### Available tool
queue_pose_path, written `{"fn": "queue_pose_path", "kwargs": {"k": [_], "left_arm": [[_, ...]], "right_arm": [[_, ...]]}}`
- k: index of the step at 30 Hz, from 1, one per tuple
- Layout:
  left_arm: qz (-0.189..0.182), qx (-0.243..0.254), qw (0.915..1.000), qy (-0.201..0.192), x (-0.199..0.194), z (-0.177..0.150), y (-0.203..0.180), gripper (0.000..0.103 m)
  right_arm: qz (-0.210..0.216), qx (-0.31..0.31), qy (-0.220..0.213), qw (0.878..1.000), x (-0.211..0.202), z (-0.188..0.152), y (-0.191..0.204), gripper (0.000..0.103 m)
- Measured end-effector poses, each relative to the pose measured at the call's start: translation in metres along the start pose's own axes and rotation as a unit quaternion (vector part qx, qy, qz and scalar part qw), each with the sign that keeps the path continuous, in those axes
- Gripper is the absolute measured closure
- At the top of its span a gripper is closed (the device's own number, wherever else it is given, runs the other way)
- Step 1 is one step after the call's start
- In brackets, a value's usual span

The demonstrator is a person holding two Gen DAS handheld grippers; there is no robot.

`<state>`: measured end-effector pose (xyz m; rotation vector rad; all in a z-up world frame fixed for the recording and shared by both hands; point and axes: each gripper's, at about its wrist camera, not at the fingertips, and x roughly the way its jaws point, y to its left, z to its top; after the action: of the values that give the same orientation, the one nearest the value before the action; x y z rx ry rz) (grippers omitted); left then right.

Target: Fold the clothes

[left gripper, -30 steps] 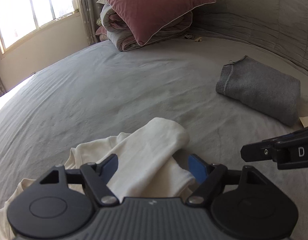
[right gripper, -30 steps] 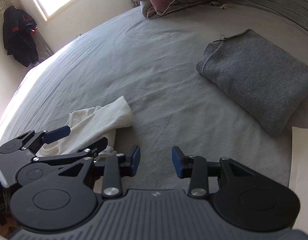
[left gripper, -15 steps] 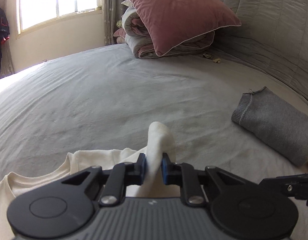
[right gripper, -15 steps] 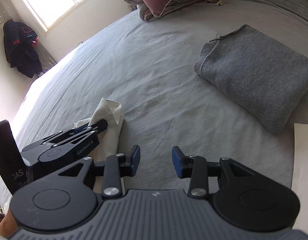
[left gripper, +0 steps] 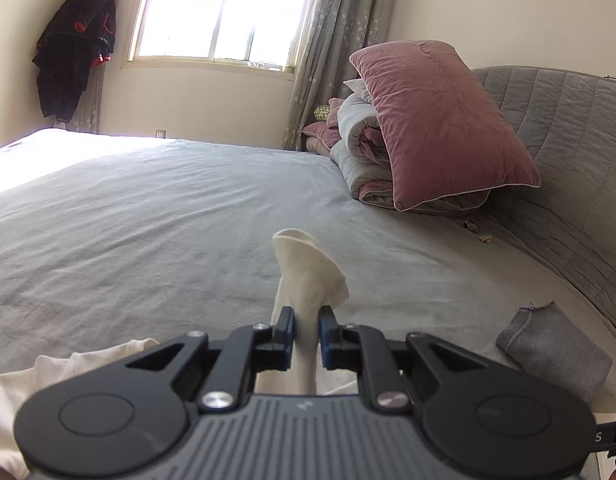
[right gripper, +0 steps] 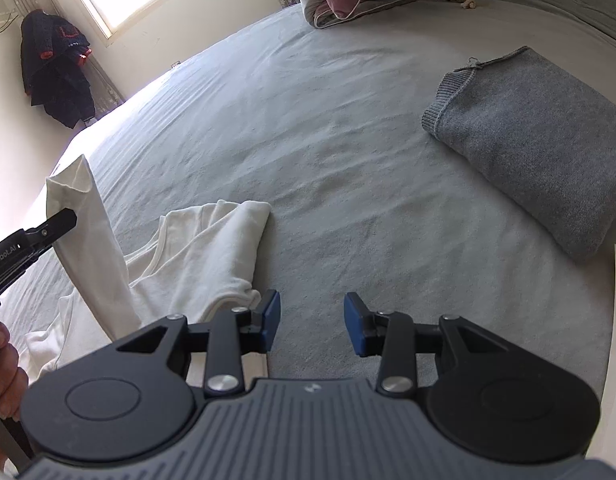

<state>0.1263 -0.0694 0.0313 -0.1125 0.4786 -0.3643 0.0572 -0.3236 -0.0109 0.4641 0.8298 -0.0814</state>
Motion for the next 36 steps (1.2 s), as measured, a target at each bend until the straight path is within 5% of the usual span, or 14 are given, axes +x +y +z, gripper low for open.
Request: {"fn": "queue_pose_path", "kwargs": {"k": [15,22,28,31,34,36], "left_arm": [[0.035,-0.066,0.9935,0.086,-0.04,-0.058,0.108,0.089],[-0.001,-0.12,0.9841,0.131,-0.045,-0.08,0.141,0.053],[-0.018,-0.208,0.9708,0.117,-0.038,-0.079,0.169,0.051],[-0.002,-0.22,0.969,0.112,-0.028,-0.076,0.171,0.059],[0.024,-0.207,0.9726,0.102,-0.021,-0.07,0.166,0.097],[0.04,-0.176,0.9805,0.078,-0.023,-0.061,0.158,0.098]], "right_arm": [[-0.016,-0.067,0.024,0.997,0.02,-0.018,0.024,0.063],[-0.02,-0.082,0.029,0.996,0.024,-0.023,0.03,0.063],[-0.021,-0.095,0.026,0.995,0.027,-0.026,0.034,0.063],[-0.017,-0.118,0.015,0.993,0.03,-0.028,0.039,0.061],[-0.014,-0.151,-0.012,0.988,0.036,-0.034,0.046,0.061],[-0.015,-0.175,-0.034,0.984,0.042,-0.038,0.051,0.061]]}}
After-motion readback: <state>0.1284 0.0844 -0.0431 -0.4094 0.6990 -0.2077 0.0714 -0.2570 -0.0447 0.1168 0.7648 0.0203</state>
